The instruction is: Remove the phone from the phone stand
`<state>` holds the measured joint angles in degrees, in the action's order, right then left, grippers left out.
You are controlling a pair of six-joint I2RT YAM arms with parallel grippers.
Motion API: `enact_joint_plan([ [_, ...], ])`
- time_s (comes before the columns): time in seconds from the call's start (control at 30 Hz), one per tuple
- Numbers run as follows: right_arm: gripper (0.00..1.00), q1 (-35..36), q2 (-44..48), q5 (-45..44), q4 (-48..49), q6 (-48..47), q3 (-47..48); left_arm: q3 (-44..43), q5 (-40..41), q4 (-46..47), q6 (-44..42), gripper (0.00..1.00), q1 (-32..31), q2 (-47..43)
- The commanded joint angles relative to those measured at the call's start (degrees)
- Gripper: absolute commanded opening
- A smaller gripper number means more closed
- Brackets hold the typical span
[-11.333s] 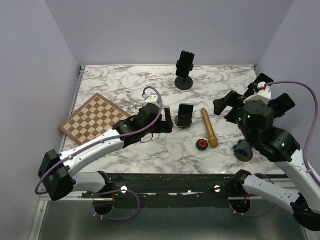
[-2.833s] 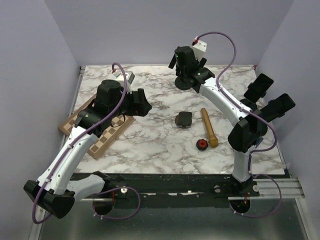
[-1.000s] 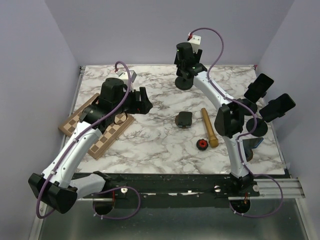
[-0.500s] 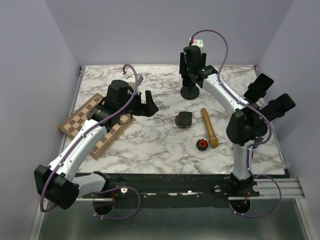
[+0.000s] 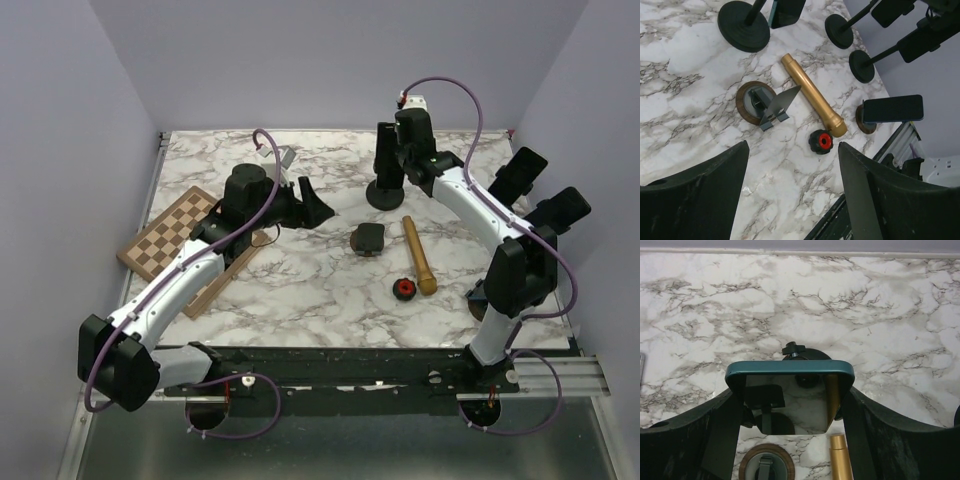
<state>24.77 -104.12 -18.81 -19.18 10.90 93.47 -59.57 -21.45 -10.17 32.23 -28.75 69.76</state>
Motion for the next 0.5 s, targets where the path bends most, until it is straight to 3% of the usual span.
enact_joint_plan([
  [0.0,0.01,-0.6,4.5,6.8,4.6,-1.5,-4.7,-2.2,-0.7,5.1,2.0,0.80,-1.0,2.2],
  [0.33,0.01,-1.3,3.6,12.2,5.0,-1.3,-3.2,-4.3,1.6,8.7,2.1,0.70,-2.8,6.2],
  [0.47,0.01,-1.2,4.3,13.6,3.3,-1.4,-3.2,-6.4,0.9,12.9,-2.4,0.69,-3.3,11.4],
])
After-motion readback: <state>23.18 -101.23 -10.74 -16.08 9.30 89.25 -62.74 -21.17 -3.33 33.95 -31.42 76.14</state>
